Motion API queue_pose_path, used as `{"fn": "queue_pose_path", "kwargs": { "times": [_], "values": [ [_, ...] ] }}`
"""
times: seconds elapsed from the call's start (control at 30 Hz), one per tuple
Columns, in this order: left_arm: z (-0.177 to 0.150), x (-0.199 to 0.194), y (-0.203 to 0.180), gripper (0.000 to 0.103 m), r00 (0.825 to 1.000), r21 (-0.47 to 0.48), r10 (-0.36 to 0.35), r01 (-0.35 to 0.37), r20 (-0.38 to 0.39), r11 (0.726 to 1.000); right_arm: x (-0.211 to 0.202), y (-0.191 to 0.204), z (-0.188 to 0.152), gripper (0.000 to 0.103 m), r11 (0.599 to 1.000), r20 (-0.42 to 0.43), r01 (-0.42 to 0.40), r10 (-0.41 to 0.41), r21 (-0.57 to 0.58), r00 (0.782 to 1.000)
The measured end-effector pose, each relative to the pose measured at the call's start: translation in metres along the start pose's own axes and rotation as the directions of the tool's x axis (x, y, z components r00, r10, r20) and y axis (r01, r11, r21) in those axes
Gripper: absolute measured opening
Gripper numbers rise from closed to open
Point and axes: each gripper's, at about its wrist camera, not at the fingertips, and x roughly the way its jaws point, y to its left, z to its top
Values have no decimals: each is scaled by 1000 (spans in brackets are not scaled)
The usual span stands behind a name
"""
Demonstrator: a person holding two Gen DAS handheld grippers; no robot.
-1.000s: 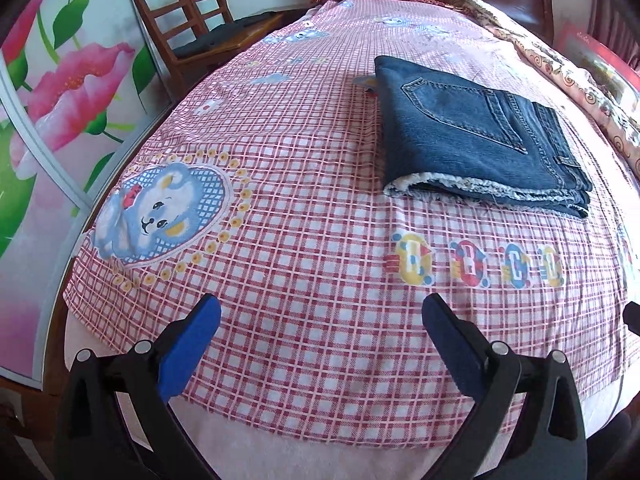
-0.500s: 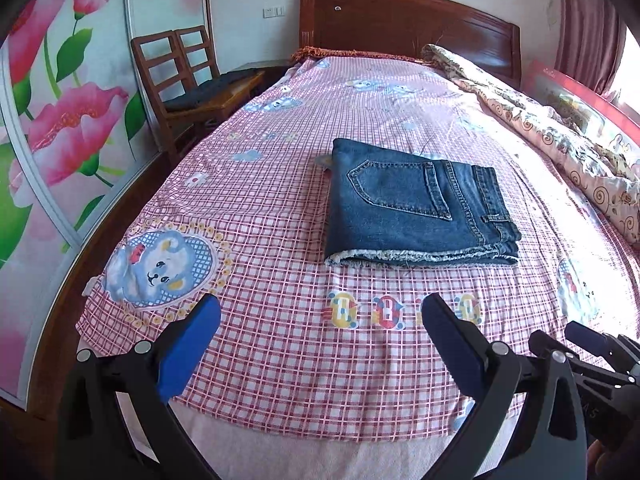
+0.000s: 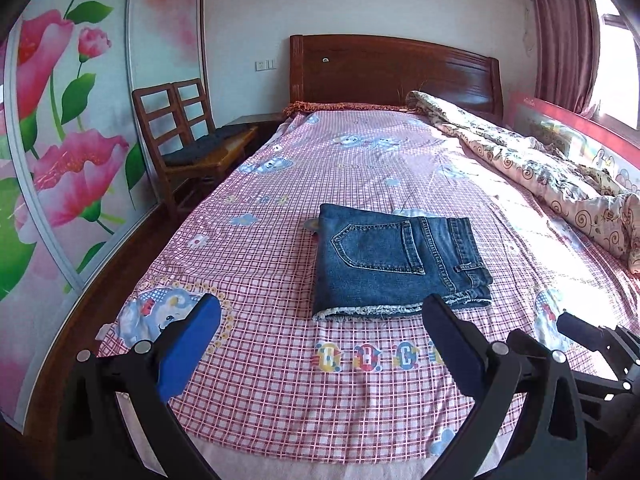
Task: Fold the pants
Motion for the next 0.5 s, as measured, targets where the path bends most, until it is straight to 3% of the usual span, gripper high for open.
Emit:
{"fn": "queue_pose_path", "kwargs": {
  "times": [0.17,0.5],
  "values": [
    [-7,-6,-2,101,996,-13,-10,11,92,1000,-19,3,2,70,1000,172,15,-14,-9,985],
    [-16,-8,1,101,978,-23,11,-7,207,1000,-21,5,2,70,1000,242,17,-17,2,970]
  ]
}}
